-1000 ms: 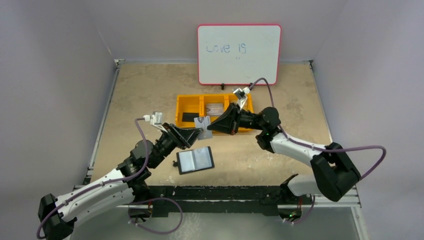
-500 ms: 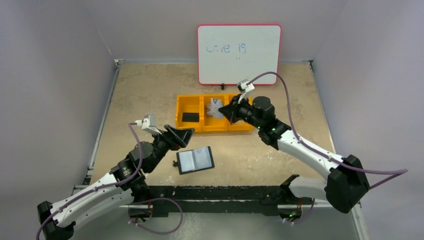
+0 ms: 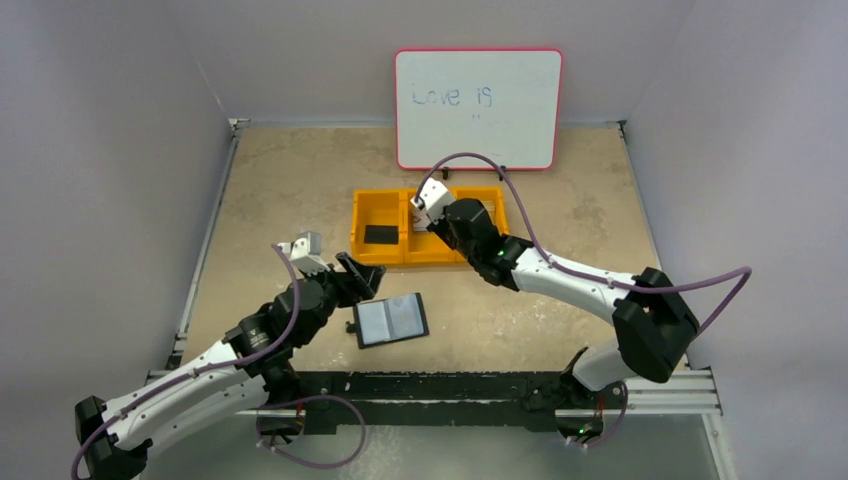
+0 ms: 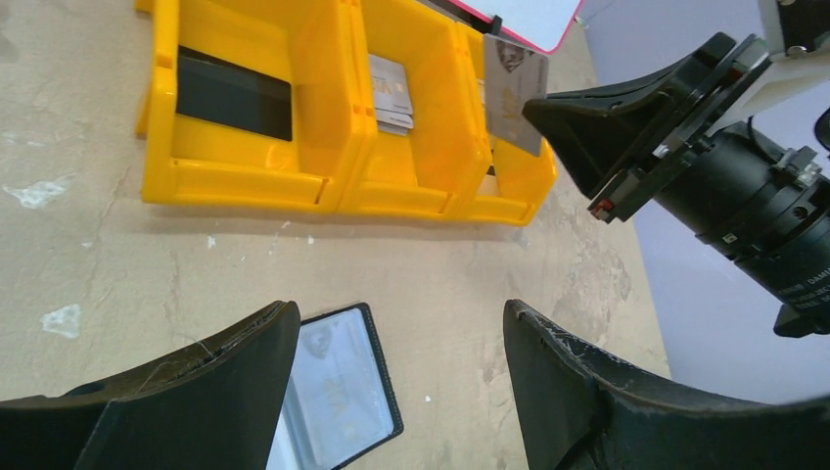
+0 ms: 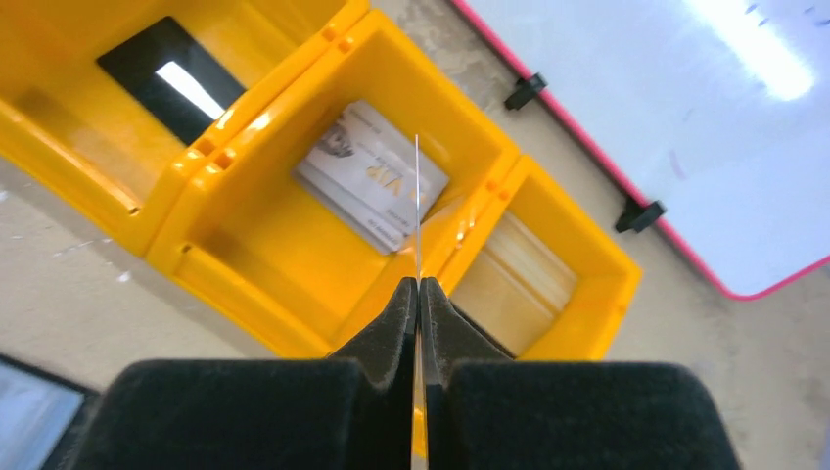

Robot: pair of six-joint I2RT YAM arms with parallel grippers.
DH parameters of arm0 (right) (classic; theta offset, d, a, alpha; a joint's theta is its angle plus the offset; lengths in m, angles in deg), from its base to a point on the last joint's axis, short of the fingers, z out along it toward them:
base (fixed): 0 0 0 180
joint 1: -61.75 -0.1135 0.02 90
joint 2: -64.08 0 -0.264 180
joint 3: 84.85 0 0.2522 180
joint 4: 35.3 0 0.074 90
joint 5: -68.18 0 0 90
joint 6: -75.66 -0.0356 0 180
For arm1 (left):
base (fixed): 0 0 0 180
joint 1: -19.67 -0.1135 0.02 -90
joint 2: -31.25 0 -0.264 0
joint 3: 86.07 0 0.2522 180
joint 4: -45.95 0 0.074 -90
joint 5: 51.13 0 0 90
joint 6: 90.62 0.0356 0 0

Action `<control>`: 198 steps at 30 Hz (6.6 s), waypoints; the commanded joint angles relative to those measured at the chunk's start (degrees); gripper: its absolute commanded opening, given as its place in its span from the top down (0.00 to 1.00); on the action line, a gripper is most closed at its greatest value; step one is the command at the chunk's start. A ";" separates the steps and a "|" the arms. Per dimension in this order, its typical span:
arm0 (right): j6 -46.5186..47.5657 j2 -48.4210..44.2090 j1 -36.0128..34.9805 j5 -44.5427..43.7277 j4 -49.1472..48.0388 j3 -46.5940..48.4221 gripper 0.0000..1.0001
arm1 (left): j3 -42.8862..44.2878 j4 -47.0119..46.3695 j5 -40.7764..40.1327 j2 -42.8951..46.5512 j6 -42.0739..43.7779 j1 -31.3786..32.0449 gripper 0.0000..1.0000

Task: Take the credit cards out of the card holder

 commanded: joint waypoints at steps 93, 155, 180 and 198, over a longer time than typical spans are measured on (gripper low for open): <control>30.71 29.53 3.12 -0.55 -2.89 19.75 0.83 | 6.53 20.39 -10.77 11.32 -5.56 -0.13 0.15; -56.19 6.92 -6.24 36.51 -6.04 -10.02 0.54 | -5.59 23.73 1.35 -4.82 -17.90 -0.13 0.25; -55.75 10.61 -6.43 34.27 -2.21 -7.24 0.58 | -7.06 20.32 3.01 -8.98 -16.22 -0.13 0.68; -53.80 11.42 -6.94 37.74 -3.40 -3.95 0.69 | -6.98 19.29 3.12 -9.97 -15.83 -0.13 0.89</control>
